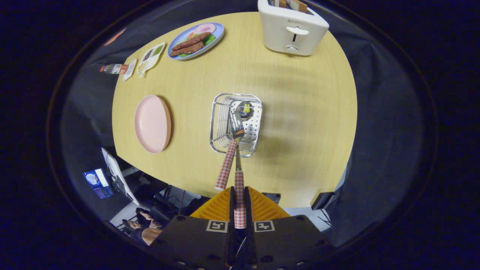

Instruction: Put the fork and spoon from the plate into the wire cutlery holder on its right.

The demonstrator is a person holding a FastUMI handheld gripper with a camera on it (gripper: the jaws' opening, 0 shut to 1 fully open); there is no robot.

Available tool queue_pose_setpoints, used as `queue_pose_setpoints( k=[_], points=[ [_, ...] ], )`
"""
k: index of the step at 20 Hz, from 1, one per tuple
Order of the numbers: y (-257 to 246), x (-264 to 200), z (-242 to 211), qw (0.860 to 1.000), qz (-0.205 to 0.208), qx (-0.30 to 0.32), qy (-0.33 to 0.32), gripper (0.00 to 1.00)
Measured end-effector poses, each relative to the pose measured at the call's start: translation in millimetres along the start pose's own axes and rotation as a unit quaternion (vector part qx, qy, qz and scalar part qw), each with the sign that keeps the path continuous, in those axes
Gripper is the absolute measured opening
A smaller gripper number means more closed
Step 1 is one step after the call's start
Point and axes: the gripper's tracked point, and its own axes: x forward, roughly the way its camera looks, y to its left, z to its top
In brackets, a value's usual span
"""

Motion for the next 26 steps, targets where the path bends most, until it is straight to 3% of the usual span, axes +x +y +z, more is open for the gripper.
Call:
queue_pose_setpoints(
  k=[10,12,14,17,18,19,22,26],
  points=[
    [26,-30,31,0.993,0.029,0.019,-0.110,0.15],
    [36,-36,34,0.990,0.036,0.021,-0.132,0.26],
    [48,-42,40,0.986,0.045,0.021,-0.159,0.27],
    [68,-53,43,0.977,0.046,0.023,-0.207,0.36],
    [77,-56,39,0.974,0.044,0.022,-0.222,0.43],
    [88,-60,38,0.970,0.045,0.022,-0.237,0.43],
    [121,-69,31,0.958,0.046,0.022,-0.284,0.56],
    [165,-89,26,0.933,0.036,0.018,-0.358,0.65]
  ],
)
